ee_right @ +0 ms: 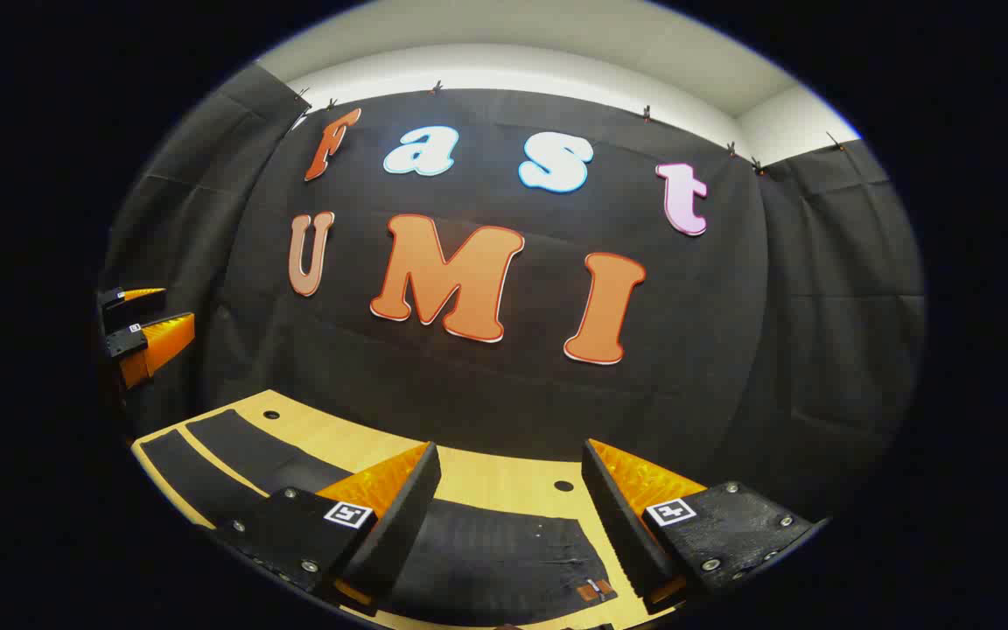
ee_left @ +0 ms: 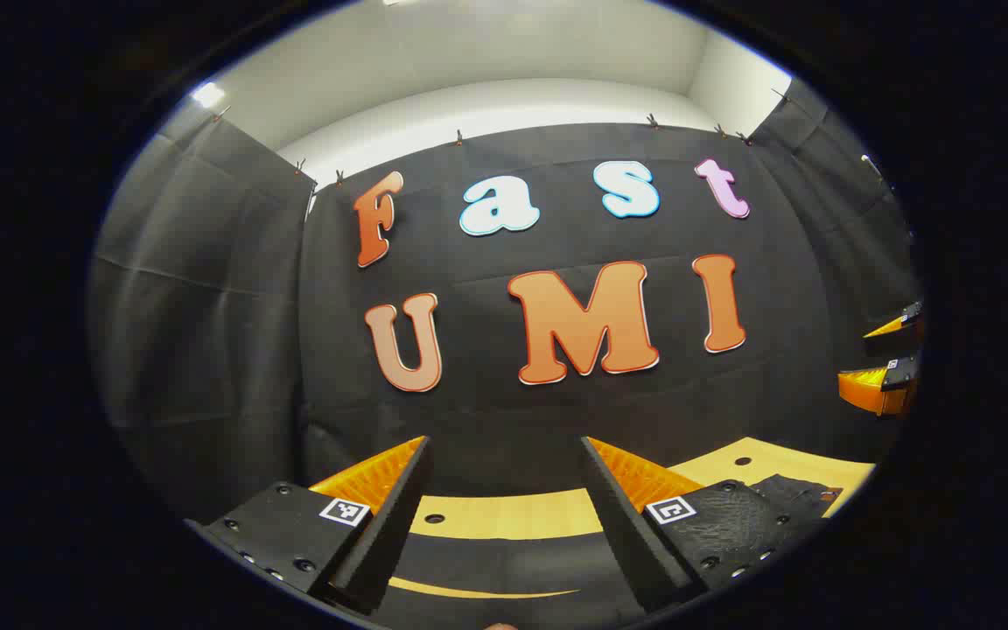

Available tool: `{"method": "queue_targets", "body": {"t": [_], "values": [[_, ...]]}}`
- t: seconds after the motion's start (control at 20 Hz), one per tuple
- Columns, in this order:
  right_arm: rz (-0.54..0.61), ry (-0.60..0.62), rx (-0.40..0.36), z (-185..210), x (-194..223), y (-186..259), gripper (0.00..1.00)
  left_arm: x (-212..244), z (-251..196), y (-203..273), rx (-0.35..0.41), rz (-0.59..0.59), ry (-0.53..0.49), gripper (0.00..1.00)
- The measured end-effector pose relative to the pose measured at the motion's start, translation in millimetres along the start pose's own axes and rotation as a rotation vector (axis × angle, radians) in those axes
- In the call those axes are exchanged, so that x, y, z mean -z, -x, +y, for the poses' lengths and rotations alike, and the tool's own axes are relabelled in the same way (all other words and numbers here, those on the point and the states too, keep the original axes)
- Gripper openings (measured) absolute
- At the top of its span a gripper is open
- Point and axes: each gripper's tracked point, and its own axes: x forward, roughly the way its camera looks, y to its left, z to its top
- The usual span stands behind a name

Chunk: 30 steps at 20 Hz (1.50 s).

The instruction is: Grasp the waist and the cuffs of the jeans and fold them to make the two legs overlap; first hold the waist and fold one-third of the jeans toward the cuffs, then hold the cuffs and fold the remaining one-third in the same direction to finish folding.

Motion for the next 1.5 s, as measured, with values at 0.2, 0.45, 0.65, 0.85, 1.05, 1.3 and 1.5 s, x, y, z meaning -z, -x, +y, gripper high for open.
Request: {"method": "queue_targets", "body": {"t": [0.2,0.45,0.65,0.85,1.05,1.3,1.5], "values": [[0.018,-0.044,-0.047,7.3,10.5,-18.7,0.98,0.4,-2.8,-12.7,-0.056,0.005,-0.007,1.00],[0.014,-0.055,-0.075,4.4,20.5,-35.0,0.98,9.0,-4.3,-20.7,-0.126,0.024,-0.019,1.00],[0.019,-0.060,-0.015,-7.9,20.8,-38.8,0.99,11.5,9.8,-35.9,-0.132,0.026,-0.012,1.00],[0.054,-0.063,0.056,-9.0,26.3,-39.9,0.98,24.8,19.9,-52.6,-0.090,0.072,0.007,1.00],[0.158,-0.105,0.061,-3.9,49.4,-40.3,0.98,71.7,50.4,-59.2,-0.101,0.217,0.049,1.00],[0.348,-0.212,0.133,-27.1,96.1,-36.0,0.98,145.4,96.5,-43.8,-0.170,0.477,0.152,0.99],[0.574,-0.363,0.224,-55.2,167.0,-21.2,0.99,213.1,132.6,-18.7,-0.267,0.705,0.252,1.00]]}}
